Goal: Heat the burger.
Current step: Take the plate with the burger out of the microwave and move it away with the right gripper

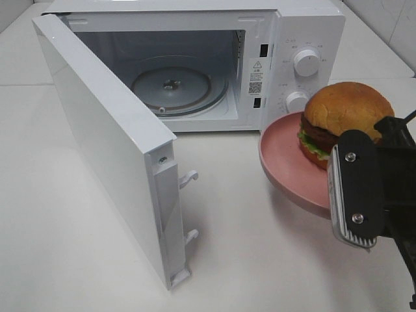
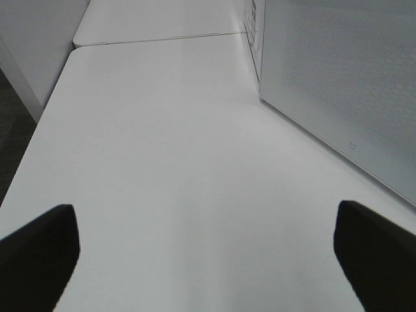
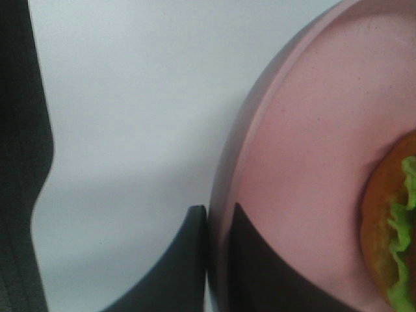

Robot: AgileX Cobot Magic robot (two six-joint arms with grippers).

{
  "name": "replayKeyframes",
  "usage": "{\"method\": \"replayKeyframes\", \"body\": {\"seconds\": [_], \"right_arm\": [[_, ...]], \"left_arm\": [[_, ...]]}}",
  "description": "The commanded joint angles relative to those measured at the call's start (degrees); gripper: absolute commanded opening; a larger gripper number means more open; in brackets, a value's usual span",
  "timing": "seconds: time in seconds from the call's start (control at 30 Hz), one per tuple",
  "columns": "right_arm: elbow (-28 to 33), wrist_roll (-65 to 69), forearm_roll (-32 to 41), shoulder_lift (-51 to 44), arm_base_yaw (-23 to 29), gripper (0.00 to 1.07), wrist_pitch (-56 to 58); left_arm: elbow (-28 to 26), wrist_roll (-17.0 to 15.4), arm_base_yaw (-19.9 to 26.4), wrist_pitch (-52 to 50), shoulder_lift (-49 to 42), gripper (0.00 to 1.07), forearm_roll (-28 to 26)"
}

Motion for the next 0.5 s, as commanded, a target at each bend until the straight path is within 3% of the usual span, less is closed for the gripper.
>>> {"method": "replayKeyframes", "body": {"seconds": [0.03,0.4,0.5], "right_arm": [[0.29,8.37,-4.24,-0.92,-3.32,0.0,-3.27],[0.4,20.68,-9.85,-0.92,-9.91,0.0,-3.21],[0.46,29.62,-15.01,-0.86,-14.67,0.0,-2.81]], "left_arm": [[0.29,-0.34,0.17,-0.4,-1.09,1.0,-0.52],[0.29,-0.34,0.17,-0.4,-1.09,1.0,-0.52],[0.29,-0.34,0.17,-0.4,-1.09,1.0,-0.52]]}}
